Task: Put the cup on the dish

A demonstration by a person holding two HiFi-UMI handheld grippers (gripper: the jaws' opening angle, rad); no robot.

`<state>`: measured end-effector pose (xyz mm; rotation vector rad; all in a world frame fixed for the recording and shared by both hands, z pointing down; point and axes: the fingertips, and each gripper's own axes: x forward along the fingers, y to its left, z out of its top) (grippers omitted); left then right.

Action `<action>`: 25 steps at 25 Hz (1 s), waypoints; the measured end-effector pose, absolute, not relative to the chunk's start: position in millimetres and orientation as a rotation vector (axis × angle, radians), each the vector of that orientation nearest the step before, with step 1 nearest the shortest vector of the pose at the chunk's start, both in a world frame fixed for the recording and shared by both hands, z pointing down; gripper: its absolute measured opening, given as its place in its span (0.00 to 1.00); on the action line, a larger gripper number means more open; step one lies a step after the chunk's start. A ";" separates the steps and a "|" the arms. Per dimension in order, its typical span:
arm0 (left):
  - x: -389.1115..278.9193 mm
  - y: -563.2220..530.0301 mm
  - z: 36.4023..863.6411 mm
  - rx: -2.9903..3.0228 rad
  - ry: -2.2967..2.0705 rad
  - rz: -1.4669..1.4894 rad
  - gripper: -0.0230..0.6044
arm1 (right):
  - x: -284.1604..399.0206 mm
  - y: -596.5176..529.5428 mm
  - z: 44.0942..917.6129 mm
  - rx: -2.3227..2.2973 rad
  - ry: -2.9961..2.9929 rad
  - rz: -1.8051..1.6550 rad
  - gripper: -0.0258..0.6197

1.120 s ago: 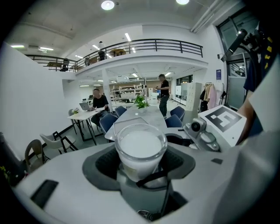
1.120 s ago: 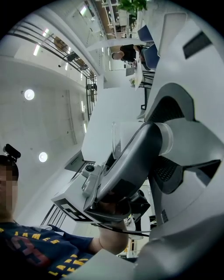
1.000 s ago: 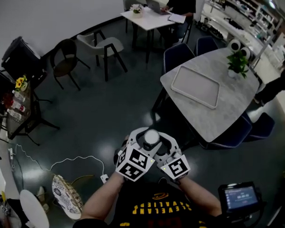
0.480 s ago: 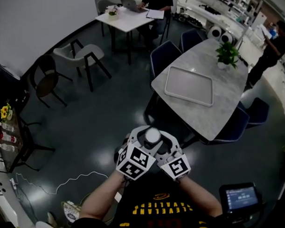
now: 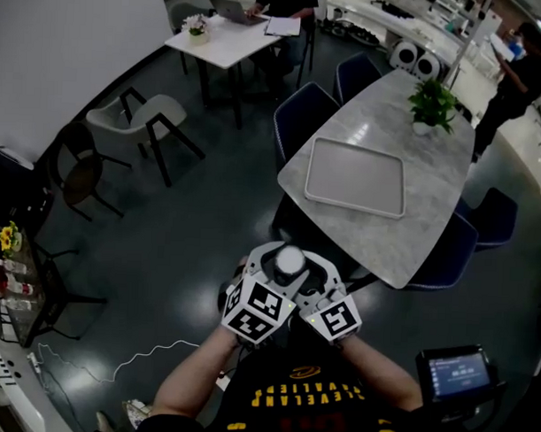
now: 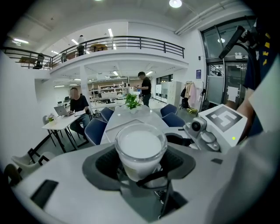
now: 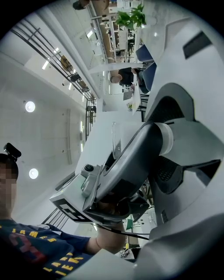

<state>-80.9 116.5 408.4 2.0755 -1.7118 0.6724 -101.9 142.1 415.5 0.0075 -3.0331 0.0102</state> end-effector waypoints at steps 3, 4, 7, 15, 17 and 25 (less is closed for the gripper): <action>-88.4 104.3 402.4 2.085 -1.734 0.679 0.45 | -109.4 129.6 409.9 0.002 -3.042 -0.021 0.42; -91.4 97.6 399.8 2.086 -1.744 0.678 0.45 | -112.4 122.9 407.4 -0.004 -3.046 -0.035 0.42; -101.3 58.5 394.6 2.072 -1.772 0.676 0.45 | -122.0 84.2 401.5 -0.029 -3.056 -0.049 0.42; -112.8 -4.5 390.3 2.054 -1.795 0.680 0.45 | -133.2 21.5 396.7 -0.057 -3.066 -0.056 0.42; -114.9 -6.8 388.2 2.063 -1.791 0.677 0.45 | -135.1 19.2 394.9 -0.045 -3.065 -0.051 0.42; -111.7 -47.8 402.2 2.098 -1.735 0.665 0.45 | -132.8 -22.7 409.1 0.015 -3.042 -0.036 0.42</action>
